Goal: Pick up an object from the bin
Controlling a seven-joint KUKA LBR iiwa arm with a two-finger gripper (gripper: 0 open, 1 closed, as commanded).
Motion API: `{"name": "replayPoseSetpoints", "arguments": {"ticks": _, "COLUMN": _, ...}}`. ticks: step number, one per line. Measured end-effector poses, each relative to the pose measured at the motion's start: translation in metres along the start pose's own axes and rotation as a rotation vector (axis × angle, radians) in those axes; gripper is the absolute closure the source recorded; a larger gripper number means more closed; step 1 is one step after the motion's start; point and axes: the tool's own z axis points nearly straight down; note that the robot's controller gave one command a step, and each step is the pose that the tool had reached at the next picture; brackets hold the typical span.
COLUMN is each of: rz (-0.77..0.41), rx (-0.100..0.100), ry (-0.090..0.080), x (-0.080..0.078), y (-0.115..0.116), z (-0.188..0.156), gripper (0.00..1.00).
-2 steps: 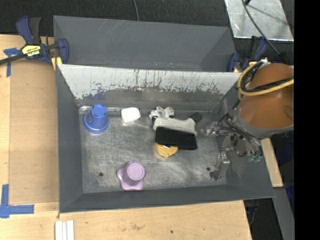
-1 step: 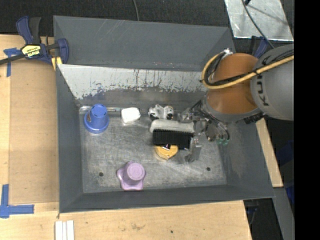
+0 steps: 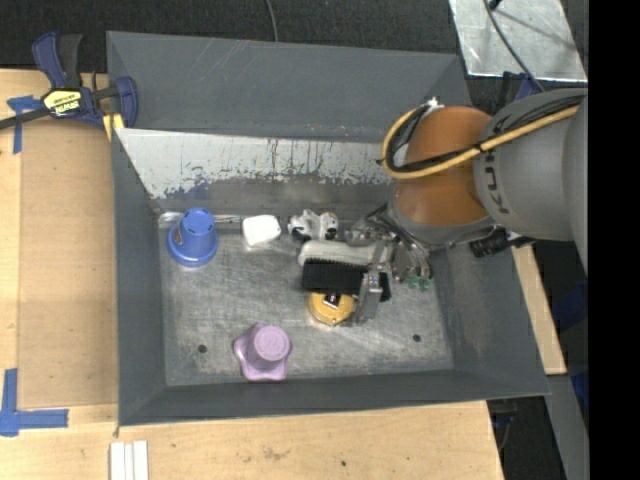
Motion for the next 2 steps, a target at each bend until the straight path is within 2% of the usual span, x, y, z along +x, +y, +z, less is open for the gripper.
{"name": "replayPoseSetpoints", "arguments": {"ticks": 1, "rz": 0.197, "rx": -0.001, "ry": -0.004, "x": -0.009, "y": -0.001, "z": -0.020, "gripper": 0.00}}
{"name": "replayPoseSetpoints", "arguments": {"ticks": 2, "rz": 0.166, "rx": 0.001, "ry": 0.000, "x": -0.002, "y": 0.011, "z": 0.007, "gripper": 0.00}}
